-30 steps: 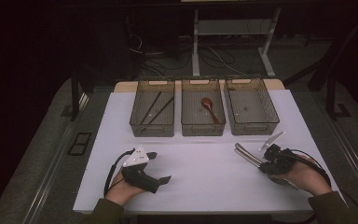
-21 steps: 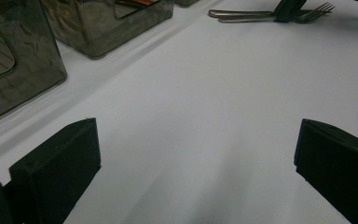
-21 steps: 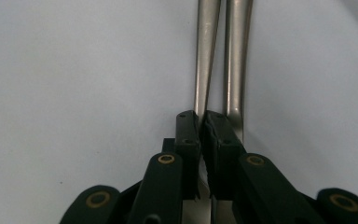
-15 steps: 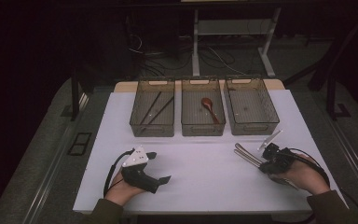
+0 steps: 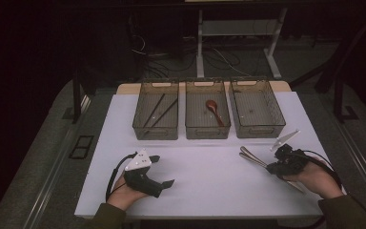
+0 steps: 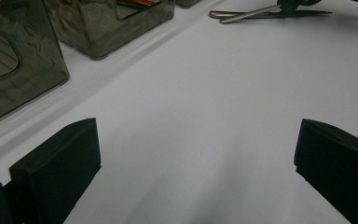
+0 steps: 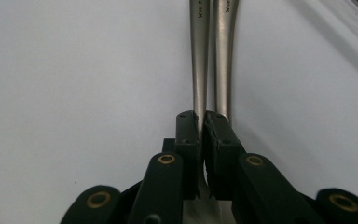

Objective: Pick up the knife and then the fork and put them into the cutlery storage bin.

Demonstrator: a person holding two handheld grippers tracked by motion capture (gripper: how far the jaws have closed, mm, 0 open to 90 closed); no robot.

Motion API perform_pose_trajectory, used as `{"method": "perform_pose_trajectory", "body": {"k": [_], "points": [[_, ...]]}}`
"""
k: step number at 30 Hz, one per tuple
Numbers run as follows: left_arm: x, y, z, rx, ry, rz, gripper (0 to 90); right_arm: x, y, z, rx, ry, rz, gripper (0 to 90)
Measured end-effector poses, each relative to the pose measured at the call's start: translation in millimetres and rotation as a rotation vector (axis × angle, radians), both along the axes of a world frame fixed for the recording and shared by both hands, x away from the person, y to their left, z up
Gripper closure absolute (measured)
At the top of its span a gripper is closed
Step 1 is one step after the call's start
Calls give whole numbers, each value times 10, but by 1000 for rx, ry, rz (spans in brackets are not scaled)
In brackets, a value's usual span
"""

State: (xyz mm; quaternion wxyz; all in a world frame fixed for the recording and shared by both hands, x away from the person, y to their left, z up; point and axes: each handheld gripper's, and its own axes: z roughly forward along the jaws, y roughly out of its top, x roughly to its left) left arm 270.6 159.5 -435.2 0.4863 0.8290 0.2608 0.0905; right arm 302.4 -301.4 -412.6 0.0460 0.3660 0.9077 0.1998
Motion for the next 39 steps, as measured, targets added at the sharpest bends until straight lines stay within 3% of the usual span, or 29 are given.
{"method": "perform_pose_trajectory", "body": {"k": [14,29,39], "points": [[2,0,-2,1,1,0,0,-18,-97,113,52,-59,-30,832],[6,6,-3,-1,-1,-1,0,-33,-296,284,204,-141,-103,831],[10,11,-1,1,1,1,0,-2,-380,371,244,-191,-139,831]]}}
